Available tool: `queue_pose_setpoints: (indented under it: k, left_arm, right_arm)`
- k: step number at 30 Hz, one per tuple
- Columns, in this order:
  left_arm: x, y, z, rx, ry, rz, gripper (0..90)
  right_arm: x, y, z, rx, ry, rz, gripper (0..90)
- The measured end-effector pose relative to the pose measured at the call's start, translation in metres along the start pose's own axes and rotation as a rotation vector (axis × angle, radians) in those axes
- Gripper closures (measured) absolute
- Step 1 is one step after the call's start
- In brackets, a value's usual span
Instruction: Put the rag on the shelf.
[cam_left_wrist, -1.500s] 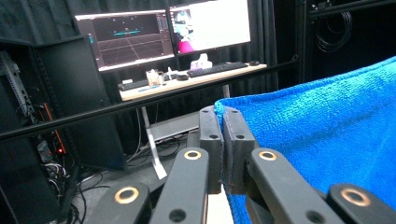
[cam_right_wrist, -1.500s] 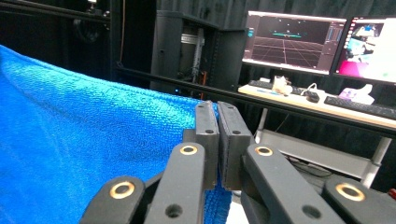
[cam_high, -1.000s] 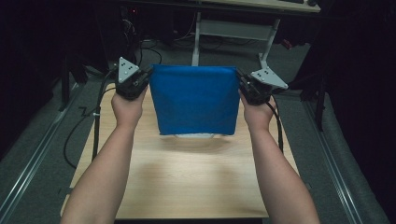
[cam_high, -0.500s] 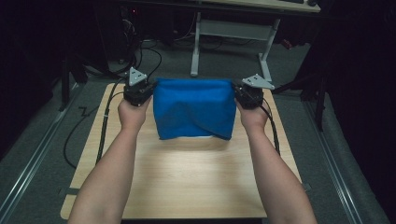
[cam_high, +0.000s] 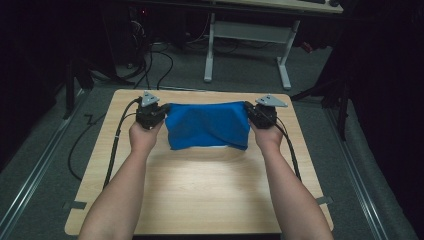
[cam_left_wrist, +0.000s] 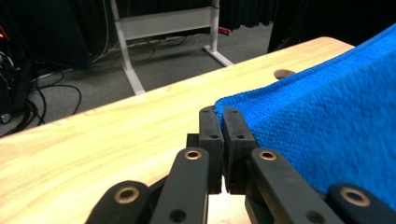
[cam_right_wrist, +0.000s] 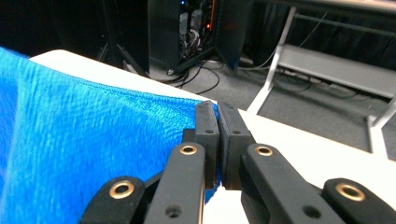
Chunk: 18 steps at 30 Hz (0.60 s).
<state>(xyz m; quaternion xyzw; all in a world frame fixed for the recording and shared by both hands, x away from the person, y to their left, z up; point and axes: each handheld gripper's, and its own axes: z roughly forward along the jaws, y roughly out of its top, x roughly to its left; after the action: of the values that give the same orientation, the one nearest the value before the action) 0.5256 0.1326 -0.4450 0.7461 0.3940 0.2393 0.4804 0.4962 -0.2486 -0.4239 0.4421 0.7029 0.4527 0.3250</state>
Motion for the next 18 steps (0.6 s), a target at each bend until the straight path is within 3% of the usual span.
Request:
queue_pose_setpoints:
  k: [6, 9, 18]
  left_arm:
    - [-0.006, -0.012, 0.004, 0.033, -0.017, 0.012, 88.2]
    - [-0.006, -0.019, 0.006, 0.045, -0.032, -0.011, 88.2]
    - [-0.009, -0.034, 0.01, 0.076, -0.042, -0.02, 88.2]
  right_arm:
    - [0.0, -0.018, 0.003, 0.027, 0.011, 0.012, 88.2]
    - [-0.001, -0.023, 0.004, 0.036, 0.012, 0.024, 88.2]
    - [-0.001, -0.041, 0.005, 0.063, 0.028, 0.037, 87.9]
